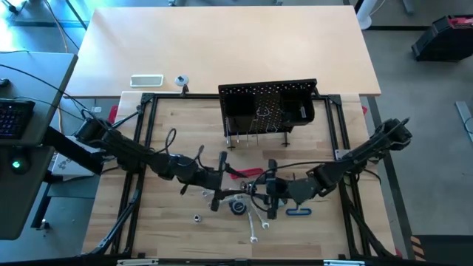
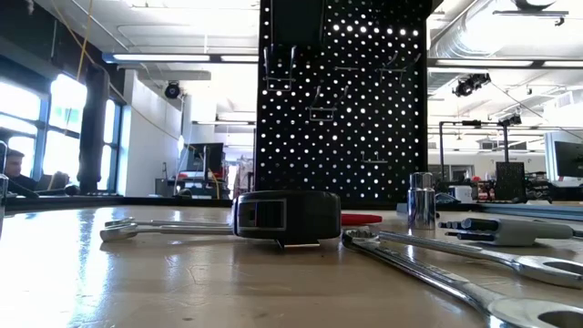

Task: Hang tools onto peg board
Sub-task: Put the top left socket into the peg board

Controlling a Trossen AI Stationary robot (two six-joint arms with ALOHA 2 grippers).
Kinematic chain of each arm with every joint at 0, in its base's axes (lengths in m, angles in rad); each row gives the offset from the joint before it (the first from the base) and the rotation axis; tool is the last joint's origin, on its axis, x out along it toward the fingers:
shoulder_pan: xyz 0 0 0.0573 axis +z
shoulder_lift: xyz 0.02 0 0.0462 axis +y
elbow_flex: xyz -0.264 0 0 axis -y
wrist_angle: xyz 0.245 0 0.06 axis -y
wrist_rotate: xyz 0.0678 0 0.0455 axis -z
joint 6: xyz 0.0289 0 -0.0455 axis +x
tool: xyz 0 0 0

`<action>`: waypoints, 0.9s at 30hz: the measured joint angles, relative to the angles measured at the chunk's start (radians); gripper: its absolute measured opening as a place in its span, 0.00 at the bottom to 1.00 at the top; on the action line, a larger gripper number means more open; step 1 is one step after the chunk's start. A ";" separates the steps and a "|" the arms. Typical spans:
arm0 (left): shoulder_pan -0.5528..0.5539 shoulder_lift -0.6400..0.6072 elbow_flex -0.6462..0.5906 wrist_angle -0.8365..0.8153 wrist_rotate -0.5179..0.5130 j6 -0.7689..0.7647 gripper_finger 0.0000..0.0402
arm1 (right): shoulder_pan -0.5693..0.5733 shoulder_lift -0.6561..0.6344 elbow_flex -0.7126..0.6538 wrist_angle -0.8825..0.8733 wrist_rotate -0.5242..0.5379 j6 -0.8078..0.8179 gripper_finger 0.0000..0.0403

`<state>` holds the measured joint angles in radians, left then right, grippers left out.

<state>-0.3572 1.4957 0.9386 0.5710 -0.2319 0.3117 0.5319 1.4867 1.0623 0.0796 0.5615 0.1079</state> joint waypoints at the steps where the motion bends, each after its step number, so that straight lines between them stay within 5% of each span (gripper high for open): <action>1: -0.003 -0.013 0.000 0.001 -0.003 0.006 0.55 | 0.010 -0.010 0.009 -0.029 0.021 0.000 0.28; 12: -0.007 -0.106 0.000 -0.053 -0.025 0.036 0.60 | 0.124 -0.103 0.206 -0.330 0.246 -0.084 0.28; 18: -0.006 -0.105 -0.001 -0.208 -0.074 -0.046 0.60 | 0.152 -0.105 0.434 -0.659 0.399 -0.070 0.28; 27: -0.003 -0.105 -0.001 -0.472 -0.122 -0.206 0.60 | 0.070 -0.107 0.798 -1.154 0.411 0.060 0.28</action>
<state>-0.3602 1.3907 0.9375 0.0993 -0.3535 0.1052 0.6019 1.3792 1.8603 -1.0745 0.9724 0.1675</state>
